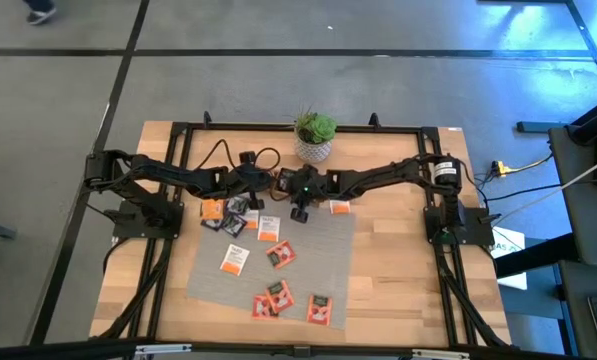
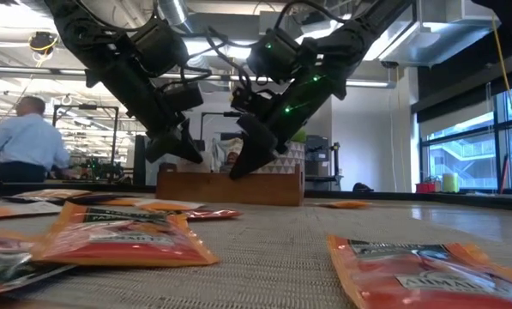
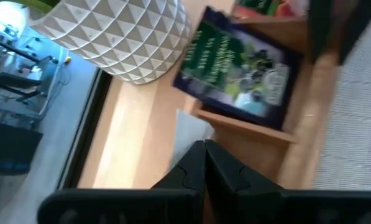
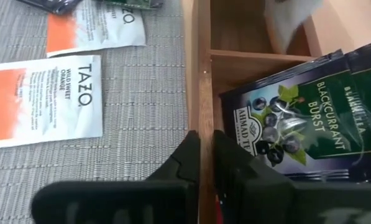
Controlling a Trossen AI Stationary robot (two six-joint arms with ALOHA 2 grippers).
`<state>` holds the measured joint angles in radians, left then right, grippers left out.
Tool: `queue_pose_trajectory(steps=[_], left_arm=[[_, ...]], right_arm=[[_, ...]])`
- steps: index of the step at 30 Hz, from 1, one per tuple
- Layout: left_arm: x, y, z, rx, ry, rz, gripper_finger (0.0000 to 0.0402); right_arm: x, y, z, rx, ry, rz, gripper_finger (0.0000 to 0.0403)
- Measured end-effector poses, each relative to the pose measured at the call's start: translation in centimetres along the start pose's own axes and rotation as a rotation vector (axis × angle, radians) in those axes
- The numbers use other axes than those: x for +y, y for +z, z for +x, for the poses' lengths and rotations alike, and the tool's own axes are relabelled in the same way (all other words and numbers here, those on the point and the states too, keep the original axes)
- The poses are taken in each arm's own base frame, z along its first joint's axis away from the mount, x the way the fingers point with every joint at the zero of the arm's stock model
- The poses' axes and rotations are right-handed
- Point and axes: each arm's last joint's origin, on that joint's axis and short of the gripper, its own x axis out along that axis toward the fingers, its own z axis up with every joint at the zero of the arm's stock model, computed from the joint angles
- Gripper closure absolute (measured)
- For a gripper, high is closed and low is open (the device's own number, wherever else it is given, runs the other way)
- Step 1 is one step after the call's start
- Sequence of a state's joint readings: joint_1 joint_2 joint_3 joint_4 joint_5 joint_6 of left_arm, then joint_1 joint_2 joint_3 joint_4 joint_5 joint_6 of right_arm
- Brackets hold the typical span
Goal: Pick & Place Tea
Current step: Put the white tea bag into the left section of the wooden organizer
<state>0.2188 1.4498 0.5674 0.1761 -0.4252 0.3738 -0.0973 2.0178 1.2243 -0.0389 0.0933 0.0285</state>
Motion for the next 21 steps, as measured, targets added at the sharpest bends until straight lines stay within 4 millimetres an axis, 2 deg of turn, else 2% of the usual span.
queue_pose_trajectory(steps=[6, 12, 21], left_arm=[[0.1, 0.0, 0.0, 0.015, 0.045, 0.034, 0.0398], [0.2, 0.1, 0.0, 0.009, 0.054, 0.029, 0.0397], [0.9, 0.8, -1.0, -0.053, 0.077, -0.006, 0.0399]], right_arm=[[1.1, -0.1, -0.1, 0.006, 0.067, -0.064, 0.0375], [1.3, -0.1, -0.1, 0.0, 0.058, -0.086, 0.0373], [1.3, 0.1, 0.2, -0.046, -0.005, -0.075, 0.0278]])
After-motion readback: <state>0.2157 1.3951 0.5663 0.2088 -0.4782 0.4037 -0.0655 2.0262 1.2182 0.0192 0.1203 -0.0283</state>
